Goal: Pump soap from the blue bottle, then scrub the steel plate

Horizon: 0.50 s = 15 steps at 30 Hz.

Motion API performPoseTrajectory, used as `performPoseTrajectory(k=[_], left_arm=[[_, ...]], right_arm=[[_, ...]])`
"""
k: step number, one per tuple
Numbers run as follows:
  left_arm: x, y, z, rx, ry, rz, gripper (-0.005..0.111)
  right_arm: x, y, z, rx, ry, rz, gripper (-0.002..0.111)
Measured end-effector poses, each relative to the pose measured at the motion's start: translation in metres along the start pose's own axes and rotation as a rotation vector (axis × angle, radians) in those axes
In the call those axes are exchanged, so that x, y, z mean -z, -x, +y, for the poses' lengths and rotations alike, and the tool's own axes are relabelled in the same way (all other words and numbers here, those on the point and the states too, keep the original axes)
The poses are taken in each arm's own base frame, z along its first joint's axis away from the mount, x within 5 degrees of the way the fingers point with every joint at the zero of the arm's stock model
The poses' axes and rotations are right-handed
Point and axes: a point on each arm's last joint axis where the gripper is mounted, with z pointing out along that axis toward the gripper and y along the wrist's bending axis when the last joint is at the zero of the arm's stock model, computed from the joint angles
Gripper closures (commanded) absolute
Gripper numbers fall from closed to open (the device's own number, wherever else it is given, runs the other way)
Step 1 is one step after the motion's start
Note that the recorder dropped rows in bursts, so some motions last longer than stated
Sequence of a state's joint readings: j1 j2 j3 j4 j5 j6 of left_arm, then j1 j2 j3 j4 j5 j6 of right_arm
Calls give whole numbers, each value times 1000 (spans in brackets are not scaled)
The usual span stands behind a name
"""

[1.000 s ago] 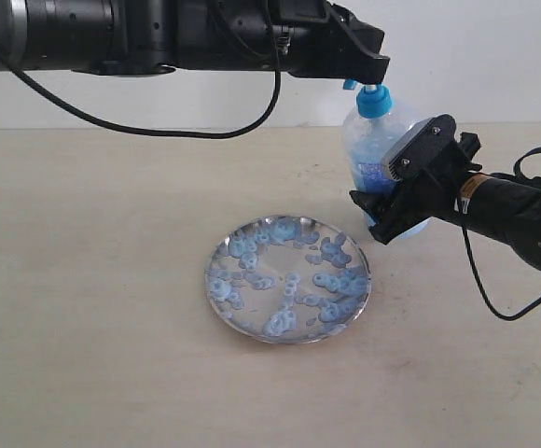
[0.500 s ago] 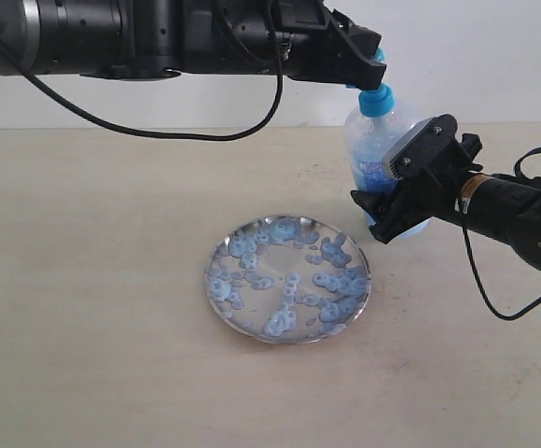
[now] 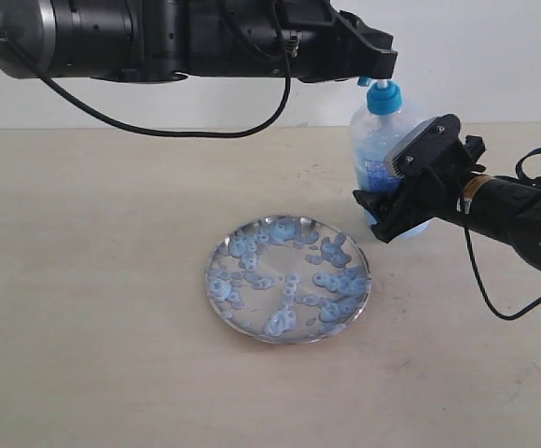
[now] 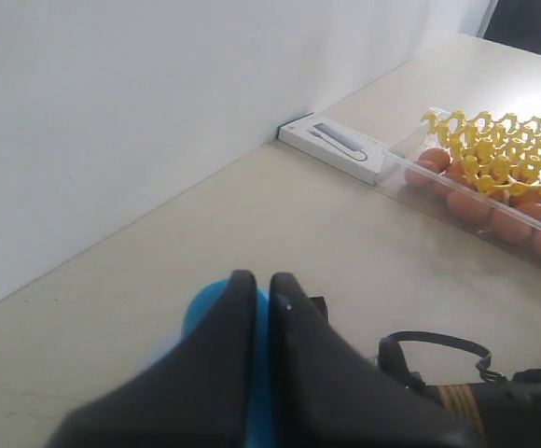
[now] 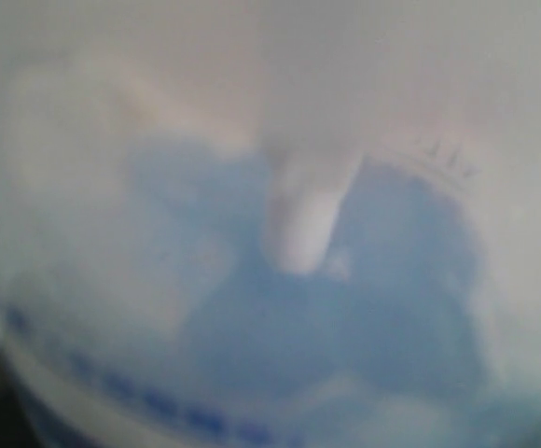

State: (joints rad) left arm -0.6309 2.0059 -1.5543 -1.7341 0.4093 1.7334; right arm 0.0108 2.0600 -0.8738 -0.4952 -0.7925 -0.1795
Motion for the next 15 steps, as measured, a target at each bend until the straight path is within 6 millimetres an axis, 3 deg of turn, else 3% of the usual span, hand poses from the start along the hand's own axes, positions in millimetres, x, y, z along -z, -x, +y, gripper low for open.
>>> performPoseTrajectory(k=[15], left_arm=[[-4, -8, -1, 35, -28, 55, 103]], right_arm=[[1, -1, 0, -1, 3, 4, 106]])
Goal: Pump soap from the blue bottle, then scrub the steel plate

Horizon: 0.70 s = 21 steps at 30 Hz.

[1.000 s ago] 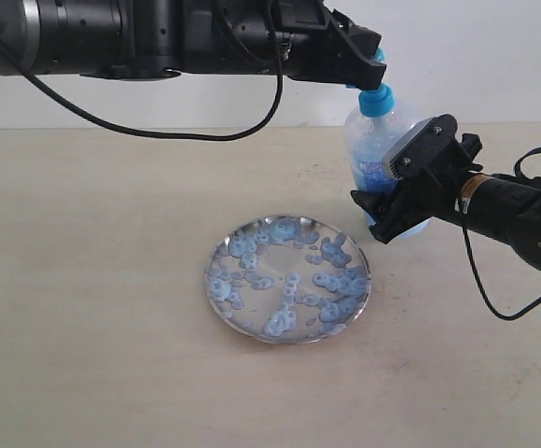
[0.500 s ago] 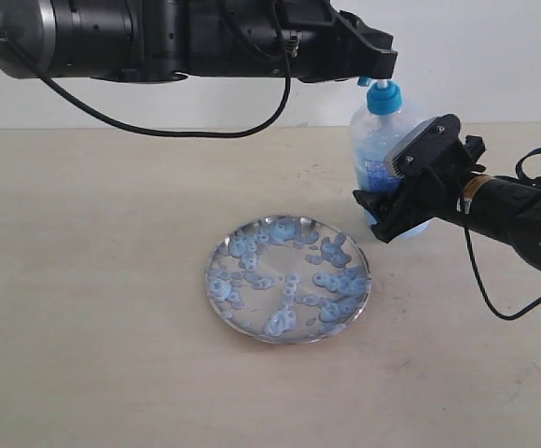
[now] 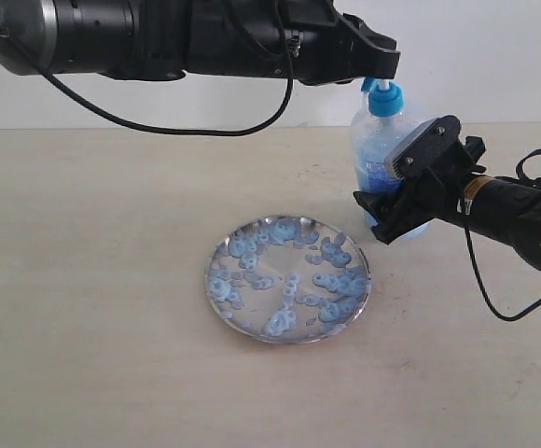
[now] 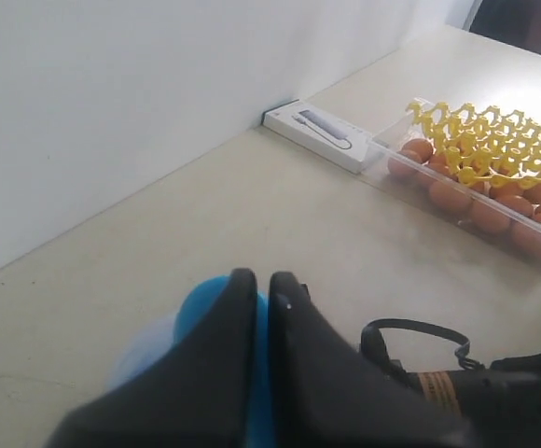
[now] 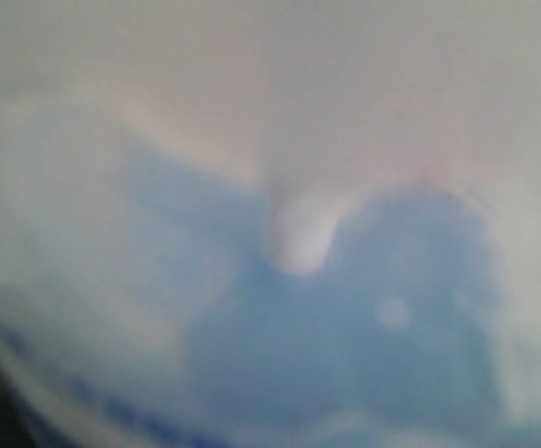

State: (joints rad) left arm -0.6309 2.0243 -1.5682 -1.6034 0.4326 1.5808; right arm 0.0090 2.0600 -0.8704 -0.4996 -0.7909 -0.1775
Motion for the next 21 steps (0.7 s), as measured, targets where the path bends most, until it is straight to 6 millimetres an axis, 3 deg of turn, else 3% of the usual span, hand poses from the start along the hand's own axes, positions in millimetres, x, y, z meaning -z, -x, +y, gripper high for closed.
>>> performPoseTrajectory(k=[16, 21], left_arm=[[0, 1, 2, 1, 28, 5, 103], [11, 16, 1, -86, 68, -27, 103]], right_arm=[[0, 0, 0, -6, 1, 0, 106], [0, 0, 0, -30, 0, 0, 106]])
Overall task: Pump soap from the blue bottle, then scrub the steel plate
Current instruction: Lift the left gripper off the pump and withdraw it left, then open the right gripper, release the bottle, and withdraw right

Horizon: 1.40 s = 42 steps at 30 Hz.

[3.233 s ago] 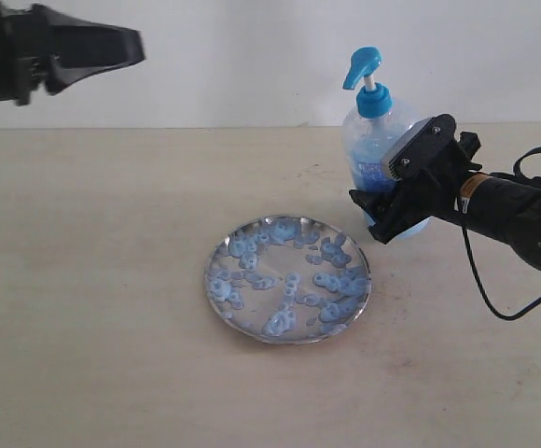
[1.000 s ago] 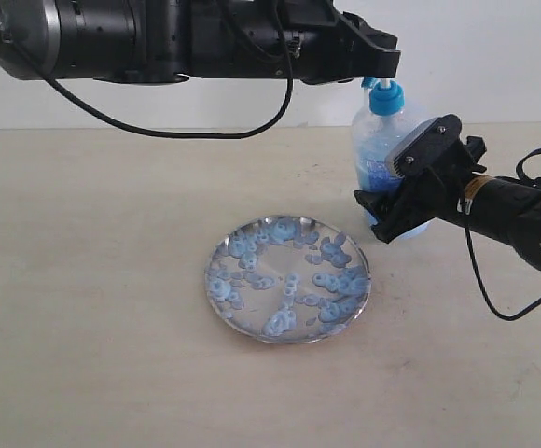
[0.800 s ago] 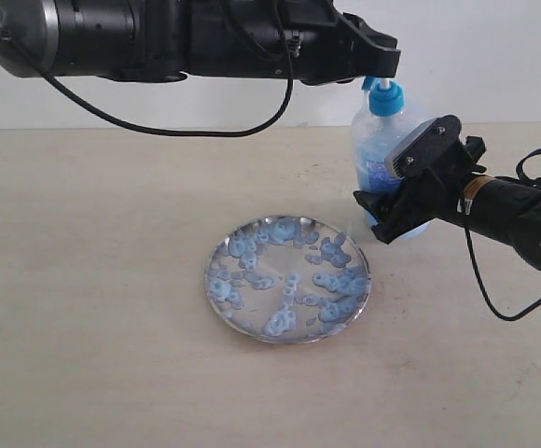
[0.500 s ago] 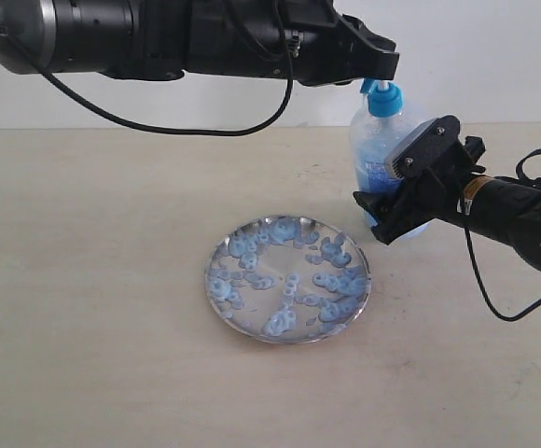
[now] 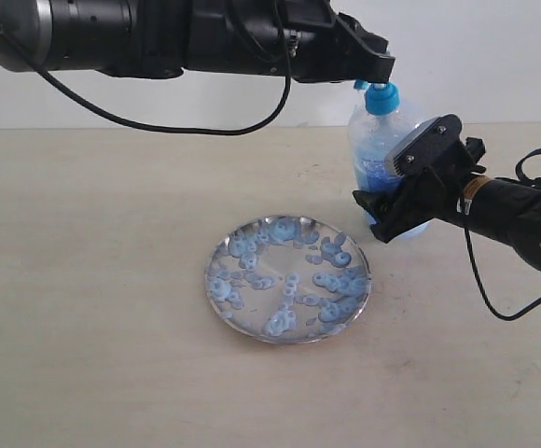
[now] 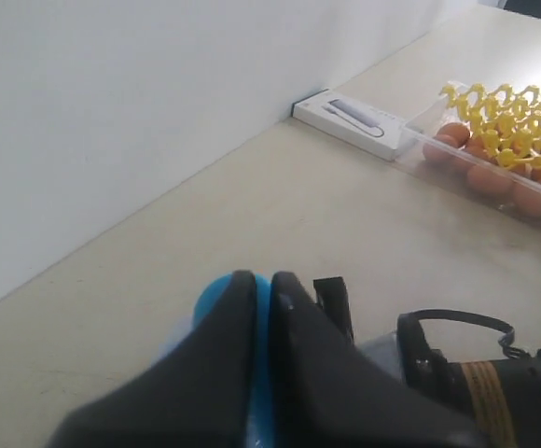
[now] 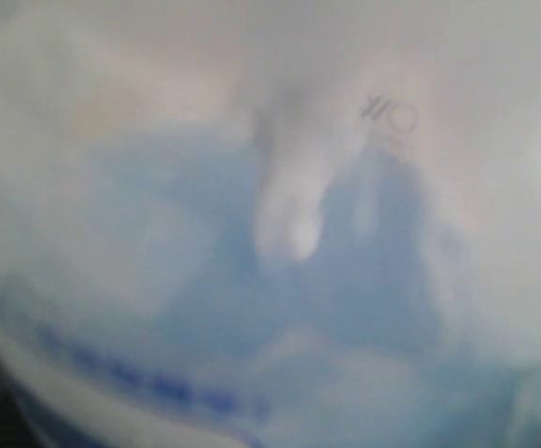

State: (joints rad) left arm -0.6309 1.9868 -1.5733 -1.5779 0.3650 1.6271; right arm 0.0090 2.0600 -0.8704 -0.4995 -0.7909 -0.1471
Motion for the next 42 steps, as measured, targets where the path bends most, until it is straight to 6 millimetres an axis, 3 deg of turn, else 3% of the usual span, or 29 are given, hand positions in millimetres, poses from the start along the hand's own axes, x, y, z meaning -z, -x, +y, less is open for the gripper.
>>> performPoseTrajectory(k=[6, 11, 15, 17, 19, 22, 23, 26, 33, 38, 42], left_arm=[[23, 24, -6, -83, 29, -52, 103], [61, 58, -22, -94, 7, -151, 103], [92, 65, -38, -108, -38, -202, 103], [109, 60, -45, -145, -41, -201, 103], [124, 51, -51, -162, -37, -184, 103], [150, 36, -57, -161, 17, -154, 103], [158, 29, -58, -156, 45, -138, 103], [185, 7, -62, -142, 113, -96, 103], [243, -46, -78, -76, 196, -54, 103], [307, -44, -84, -78, 392, -207, 103], [366, -39, -90, -70, 560, -389, 103]], right_arm=[[0, 0, 0, -28, 2, 1, 106], [0, 0, 0, -76, 3, 2, 106], [0, -2, 0, -191, -6, 4, 106], [0, -2, 0, -229, -12, 2, 104], [-1, -3, 0, -244, -14, -1, 96], [-1, -3, 0, -251, -16, -3, 66], [-1, -3, 0, -251, -16, -3, 45], [-1, -3, 0, -271, -16, -5, 3], [0, 7, -2, -327, -17, -122, 4], [4, 16, -4, -405, -8, -136, 4], [21, 47, -14, -440, 5, -140, 4]])
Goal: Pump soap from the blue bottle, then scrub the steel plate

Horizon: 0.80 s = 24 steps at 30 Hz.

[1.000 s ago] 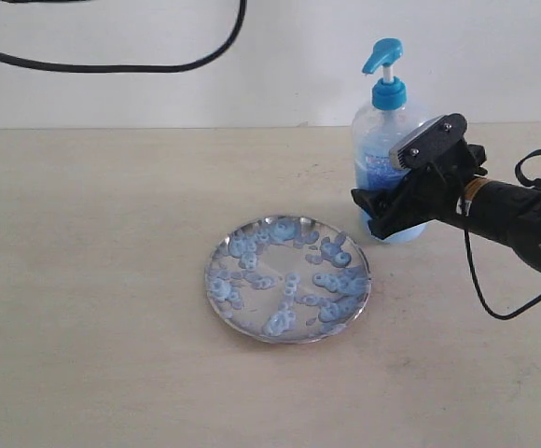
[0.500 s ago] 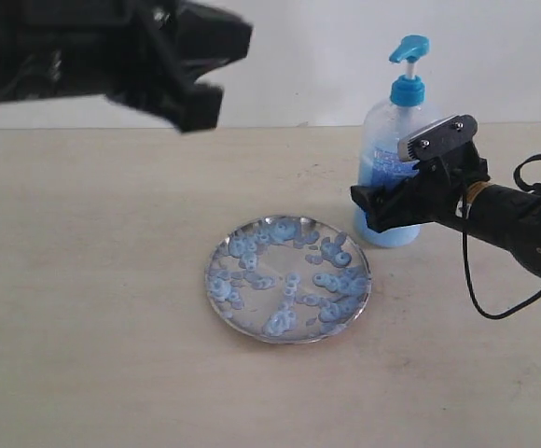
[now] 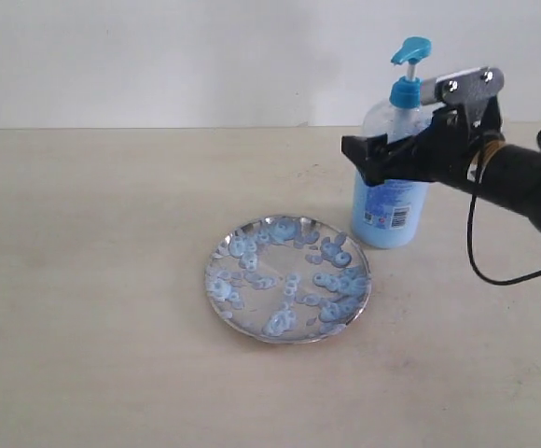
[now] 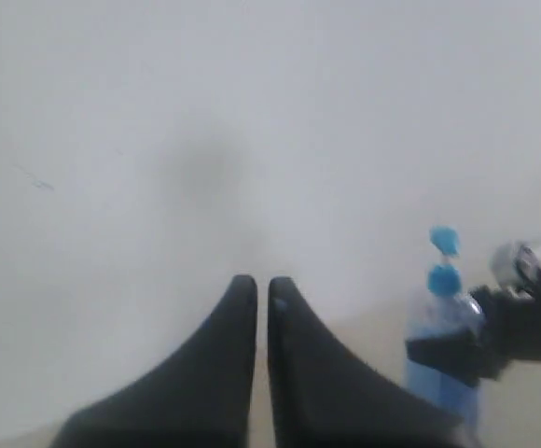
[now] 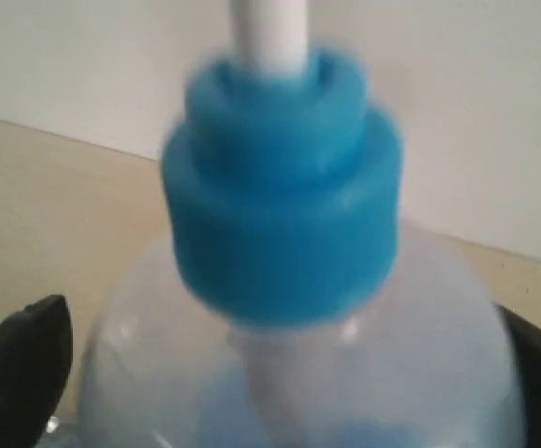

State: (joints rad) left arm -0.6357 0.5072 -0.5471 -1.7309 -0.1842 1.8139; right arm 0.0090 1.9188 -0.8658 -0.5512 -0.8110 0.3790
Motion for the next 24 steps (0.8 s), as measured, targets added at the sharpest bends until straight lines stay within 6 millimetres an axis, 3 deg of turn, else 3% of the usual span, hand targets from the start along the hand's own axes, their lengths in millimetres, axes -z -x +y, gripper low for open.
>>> performPoseTrajectory(k=[5, 8, 9, 10, 11, 12, 13, 14, 18, 21, 23, 24], left_arm=[[52, 5, 21, 48, 139, -158, 103], [75, -23, 28, 67, 192, -188, 103], [76, -29, 28, 71, 199, -182, 103], [76, -46, 29, 85, 221, -154, 103], [76, -53, 30, 93, 233, -139, 103], [74, -64, 30, 110, 251, -109, 103], [72, -74, 30, 132, 258, -82, 103], [71, -81, 29, 166, 256, -64, 103], [70, -84, 29, 206, 255, -60, 103], [70, -84, 29, 212, 254, -61, 103], [70, -84, 29, 214, 254, -61, 103], [70, -84, 29, 216, 254, -61, 103]], right_arm=[[32, 58, 10, 70, -22, 0, 4], [76, 101, 13, 59, -169, 58, 5], [84, 108, 14, 43, -194, 53, 12], [105, 127, 18, -9, -240, 10, 20], [117, 137, 21, -46, -256, -24, 43], [134, 149, 25, -100, -294, -57, 81], [153, 158, 29, -148, -342, -77, 107], [173, 166, 35, -166, -393, -82, 105], [239, 164, 59, -66, -493, -52, 104], [290, 125, 89, 103, -343, -160, 104], [309, 104, 101, 93, -238, -287, 104], [320, 79, 107, 57, -167, -363, 104]])
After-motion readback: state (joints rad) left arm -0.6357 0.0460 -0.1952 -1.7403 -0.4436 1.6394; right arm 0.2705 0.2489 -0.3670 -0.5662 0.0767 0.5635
